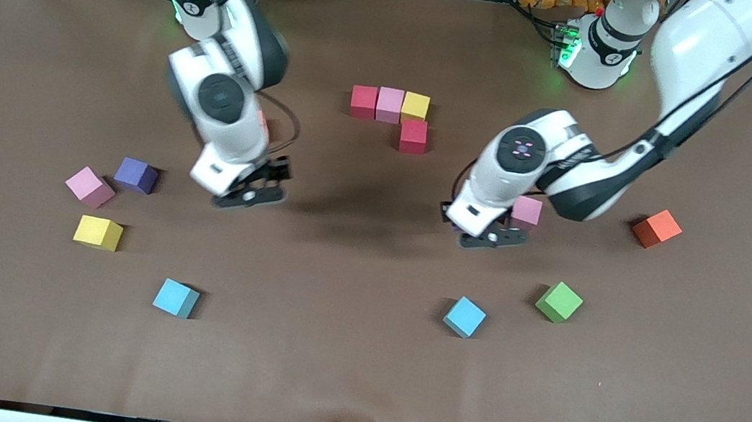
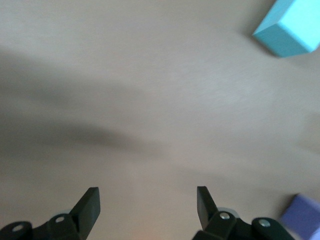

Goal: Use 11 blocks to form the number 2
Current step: 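Carry the blue cube to the row while the right gripper reaches yellow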

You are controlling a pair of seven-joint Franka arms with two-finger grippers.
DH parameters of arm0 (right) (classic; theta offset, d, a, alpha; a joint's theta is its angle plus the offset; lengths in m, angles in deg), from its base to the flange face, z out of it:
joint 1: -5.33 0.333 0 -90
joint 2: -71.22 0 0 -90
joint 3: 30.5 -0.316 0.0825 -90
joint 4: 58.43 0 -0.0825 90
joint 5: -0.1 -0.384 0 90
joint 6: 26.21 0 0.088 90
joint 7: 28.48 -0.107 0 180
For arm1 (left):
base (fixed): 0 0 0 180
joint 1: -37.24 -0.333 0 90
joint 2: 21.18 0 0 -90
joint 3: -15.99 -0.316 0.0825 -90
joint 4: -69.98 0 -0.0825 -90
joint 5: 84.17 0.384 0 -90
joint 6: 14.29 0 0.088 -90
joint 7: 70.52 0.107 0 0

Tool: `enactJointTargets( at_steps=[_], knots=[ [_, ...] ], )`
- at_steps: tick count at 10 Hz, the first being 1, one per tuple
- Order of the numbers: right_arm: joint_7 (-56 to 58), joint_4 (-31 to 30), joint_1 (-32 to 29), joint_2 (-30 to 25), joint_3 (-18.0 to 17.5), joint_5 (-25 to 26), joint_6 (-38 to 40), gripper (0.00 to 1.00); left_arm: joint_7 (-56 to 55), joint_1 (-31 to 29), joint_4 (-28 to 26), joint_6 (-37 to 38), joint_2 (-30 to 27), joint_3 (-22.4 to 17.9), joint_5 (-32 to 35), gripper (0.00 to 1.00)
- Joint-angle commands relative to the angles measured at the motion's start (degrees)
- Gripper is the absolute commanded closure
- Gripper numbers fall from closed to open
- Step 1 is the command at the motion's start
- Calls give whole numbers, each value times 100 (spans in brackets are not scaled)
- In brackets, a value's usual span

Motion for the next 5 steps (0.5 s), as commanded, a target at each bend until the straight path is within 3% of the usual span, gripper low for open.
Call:
enactJointTargets(
  at_steps=[1, 2, 5],
  knots=[
    [1481, -103, -874, -126, -118, -61, -32, 10, -83, 1510, 616, 21, 263, -1035, -42, 100],
    [2010, -94, -1165, -109, -101, -52, -41, 8, -135, 1864, 765, 3, 420, -1231, -69, 100],
    [3924, 72, -2228, 189, -83, -43, -391, 0, -179, 2095, 601, -182, 492, -1259, -34, 100]
  ],
)
